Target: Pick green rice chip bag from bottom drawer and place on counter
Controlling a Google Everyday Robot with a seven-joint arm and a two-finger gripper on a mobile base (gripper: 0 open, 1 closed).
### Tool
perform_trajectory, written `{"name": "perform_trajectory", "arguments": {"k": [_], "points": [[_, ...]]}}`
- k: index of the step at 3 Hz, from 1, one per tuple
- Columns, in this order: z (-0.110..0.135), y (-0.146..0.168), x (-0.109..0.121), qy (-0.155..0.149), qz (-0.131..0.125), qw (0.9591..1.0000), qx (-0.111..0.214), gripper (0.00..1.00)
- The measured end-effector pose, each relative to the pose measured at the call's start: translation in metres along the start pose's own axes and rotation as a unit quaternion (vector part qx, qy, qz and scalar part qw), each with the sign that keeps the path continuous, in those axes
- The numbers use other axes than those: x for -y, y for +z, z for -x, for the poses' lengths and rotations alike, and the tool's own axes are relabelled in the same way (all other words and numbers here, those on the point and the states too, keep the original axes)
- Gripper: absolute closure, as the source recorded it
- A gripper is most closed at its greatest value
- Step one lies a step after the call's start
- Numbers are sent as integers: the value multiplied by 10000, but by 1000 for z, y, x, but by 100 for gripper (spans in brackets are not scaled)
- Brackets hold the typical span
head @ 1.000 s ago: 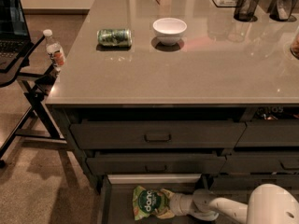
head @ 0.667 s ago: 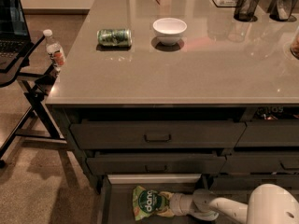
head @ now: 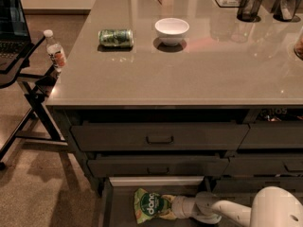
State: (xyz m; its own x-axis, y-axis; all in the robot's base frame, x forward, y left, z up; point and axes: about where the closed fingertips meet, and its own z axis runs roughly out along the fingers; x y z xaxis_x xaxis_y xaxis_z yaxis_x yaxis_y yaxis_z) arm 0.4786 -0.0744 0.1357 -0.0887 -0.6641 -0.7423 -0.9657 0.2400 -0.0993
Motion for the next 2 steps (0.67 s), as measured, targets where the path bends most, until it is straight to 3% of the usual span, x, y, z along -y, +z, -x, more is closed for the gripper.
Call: {"name": "perform_trajectory", "arguments": {"k": [1, 2], "points": [[0, -11, -8, 74, -2, 9999, 100, 100], [14, -41, -17, -82, -127, 9994, 317, 100]]}}
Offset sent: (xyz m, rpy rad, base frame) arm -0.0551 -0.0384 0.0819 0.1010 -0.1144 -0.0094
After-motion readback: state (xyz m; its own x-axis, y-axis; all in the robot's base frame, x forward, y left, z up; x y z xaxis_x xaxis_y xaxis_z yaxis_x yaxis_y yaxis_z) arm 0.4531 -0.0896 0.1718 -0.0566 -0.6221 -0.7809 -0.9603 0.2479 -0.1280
